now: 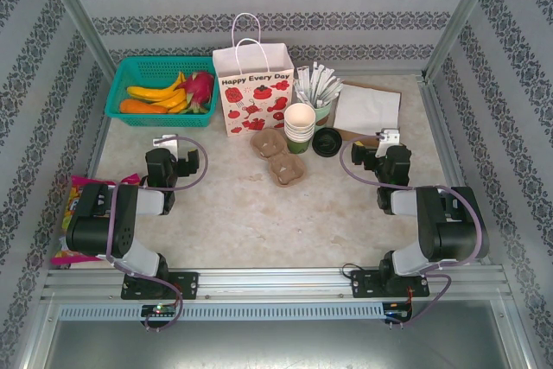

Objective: Pack the takeout coffee

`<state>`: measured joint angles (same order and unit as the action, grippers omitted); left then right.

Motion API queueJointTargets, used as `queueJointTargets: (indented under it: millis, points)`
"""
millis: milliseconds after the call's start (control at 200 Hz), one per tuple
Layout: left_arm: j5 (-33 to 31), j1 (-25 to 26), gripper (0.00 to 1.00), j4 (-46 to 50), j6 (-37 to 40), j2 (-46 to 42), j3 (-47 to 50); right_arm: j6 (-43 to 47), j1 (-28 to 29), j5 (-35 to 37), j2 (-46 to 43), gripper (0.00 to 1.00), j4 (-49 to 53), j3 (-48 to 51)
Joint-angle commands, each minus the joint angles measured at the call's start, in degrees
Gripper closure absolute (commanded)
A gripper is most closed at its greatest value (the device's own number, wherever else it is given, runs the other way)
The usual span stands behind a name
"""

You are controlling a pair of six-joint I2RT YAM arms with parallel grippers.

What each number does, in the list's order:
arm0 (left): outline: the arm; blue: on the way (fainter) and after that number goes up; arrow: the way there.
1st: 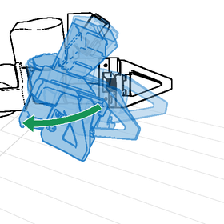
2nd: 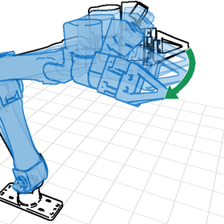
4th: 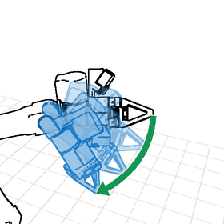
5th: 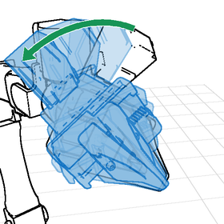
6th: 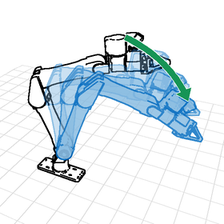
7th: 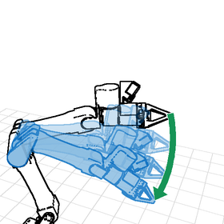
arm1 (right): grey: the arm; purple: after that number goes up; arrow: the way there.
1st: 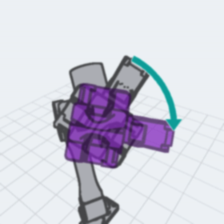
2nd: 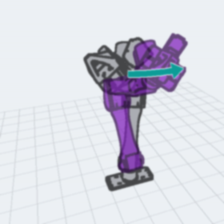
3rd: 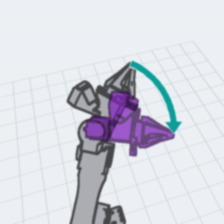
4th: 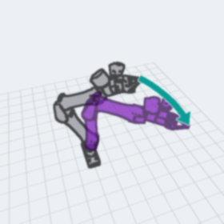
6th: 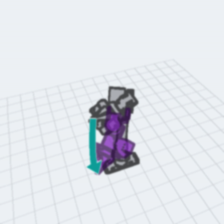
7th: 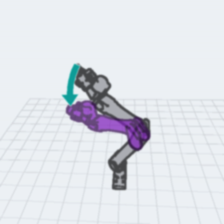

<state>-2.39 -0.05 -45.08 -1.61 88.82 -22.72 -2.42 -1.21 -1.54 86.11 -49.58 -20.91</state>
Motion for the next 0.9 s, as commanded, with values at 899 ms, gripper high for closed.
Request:
queueJointTargets:
  millis: [899]
  points:
    - [5.8,12.76,0.0,58.52,-43.43,-26.53,-16.97,-30.85,1.2,1.73,-28.1,0.02,87.26,-30.32]
